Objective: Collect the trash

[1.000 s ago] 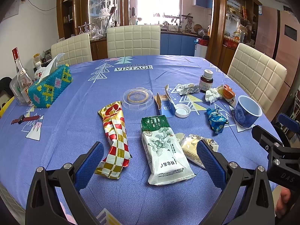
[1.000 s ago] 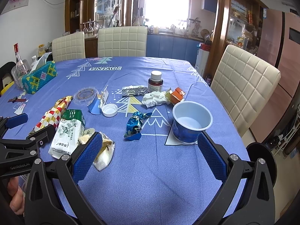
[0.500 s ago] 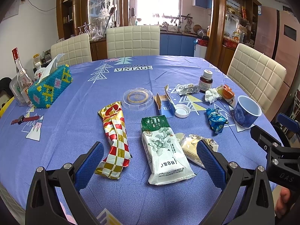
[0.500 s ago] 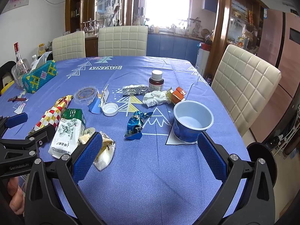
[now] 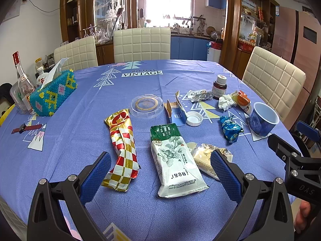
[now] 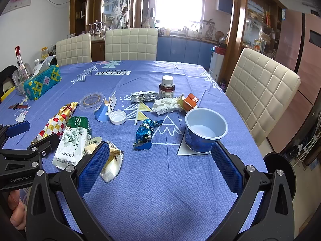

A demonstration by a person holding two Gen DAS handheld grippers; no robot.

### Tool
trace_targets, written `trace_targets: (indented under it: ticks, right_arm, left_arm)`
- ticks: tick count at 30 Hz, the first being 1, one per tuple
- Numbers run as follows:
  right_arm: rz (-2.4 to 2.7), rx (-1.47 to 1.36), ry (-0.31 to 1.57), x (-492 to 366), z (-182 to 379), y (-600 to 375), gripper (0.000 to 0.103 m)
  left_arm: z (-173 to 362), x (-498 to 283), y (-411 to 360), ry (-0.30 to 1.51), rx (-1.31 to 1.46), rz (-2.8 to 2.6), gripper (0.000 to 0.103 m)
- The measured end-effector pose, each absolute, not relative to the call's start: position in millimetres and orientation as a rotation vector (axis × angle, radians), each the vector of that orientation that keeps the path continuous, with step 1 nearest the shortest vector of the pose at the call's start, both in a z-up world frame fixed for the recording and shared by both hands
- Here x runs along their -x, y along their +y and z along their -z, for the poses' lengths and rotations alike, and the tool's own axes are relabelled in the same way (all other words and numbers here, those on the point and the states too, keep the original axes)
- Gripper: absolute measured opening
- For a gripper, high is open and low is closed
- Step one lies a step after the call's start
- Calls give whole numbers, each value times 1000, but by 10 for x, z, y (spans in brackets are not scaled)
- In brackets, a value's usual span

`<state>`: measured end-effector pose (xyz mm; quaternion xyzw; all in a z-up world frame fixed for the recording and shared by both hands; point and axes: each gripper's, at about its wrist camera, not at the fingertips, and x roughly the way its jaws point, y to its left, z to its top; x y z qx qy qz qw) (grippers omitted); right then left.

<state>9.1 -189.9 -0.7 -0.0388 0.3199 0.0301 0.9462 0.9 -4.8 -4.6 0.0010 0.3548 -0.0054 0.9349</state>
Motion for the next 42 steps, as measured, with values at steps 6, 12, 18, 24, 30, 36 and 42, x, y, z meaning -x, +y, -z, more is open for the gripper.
trace_targets:
  ticks: [6,12,18,24,30,36,42]
  right_arm:
    - [-62,79,653,-89,6,-1898,100]
    - [-53,86,641,-76,8,-1891,100]
    - [-61,100,655,-122,18,-1882,100]
    - [-92,103,701,-199,136,-1863,100]
    - [-106,112,734,-239,303,-1775,100]
    - [-89,102,744,-302,379,-1815,100]
    - [-66,72,768,-416,439,-1946,100]
  left_arm:
    - [48,-8,-50,726,-3,11,97]
    - [49,-6,-54,725,-1,9,97]
    - [84,-24,-1,733,17,1,97]
    - [206,-35,95,768,27,2,97]
    - [305,-63,111,802,29,33,97]
    - [381,-170,26,817,20,46,97]
    - [540,-346,-105,890,25,75,97]
